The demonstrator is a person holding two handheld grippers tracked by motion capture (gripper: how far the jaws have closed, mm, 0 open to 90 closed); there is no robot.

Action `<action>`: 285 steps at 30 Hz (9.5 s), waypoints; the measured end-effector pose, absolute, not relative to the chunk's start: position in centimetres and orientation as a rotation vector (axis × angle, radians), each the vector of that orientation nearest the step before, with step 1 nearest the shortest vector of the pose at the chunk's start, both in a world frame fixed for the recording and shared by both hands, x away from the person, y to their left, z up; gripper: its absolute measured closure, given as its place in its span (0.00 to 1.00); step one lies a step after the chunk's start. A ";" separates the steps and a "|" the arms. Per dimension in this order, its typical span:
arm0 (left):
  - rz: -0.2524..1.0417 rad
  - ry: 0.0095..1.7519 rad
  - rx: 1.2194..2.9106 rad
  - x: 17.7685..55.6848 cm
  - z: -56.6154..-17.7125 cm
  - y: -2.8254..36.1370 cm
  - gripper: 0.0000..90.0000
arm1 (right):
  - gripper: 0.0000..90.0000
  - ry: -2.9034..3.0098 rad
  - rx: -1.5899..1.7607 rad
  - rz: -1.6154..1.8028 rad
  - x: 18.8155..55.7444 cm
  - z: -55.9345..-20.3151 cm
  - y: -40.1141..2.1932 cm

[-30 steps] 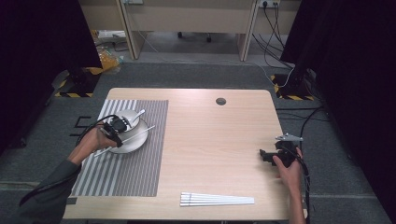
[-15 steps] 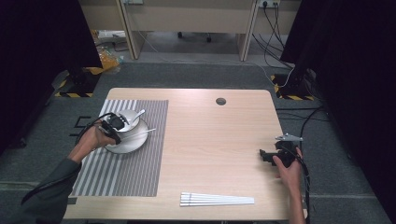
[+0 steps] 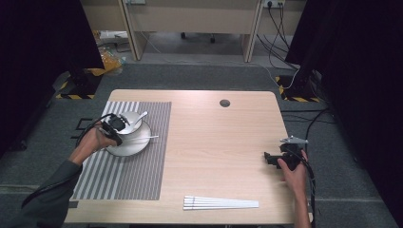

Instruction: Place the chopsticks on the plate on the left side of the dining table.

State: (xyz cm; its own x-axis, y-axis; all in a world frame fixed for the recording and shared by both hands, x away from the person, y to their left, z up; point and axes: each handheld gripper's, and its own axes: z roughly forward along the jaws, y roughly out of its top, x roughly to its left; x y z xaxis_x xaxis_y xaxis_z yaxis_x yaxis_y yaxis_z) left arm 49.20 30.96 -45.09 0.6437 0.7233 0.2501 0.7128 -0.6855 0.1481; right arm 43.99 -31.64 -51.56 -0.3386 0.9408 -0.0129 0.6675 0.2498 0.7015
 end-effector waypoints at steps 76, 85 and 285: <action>0.365 1.086 2.758 46.0 -43.7 28.4 0.56 | 0.01 2.098 1.459 0.849 44.0 -51.6 -31.6; 0.282 0.949 2.759 44.5 -44.0 24.9 0.51 | 0.01 2.098 1.459 0.849 44.0 -51.6 -31.6; 0.030 0.312 2.965 40.7 -44.9 6.7 0.94 | 0.00 2.107 1.453 0.854 44.0 -51.6 -31.6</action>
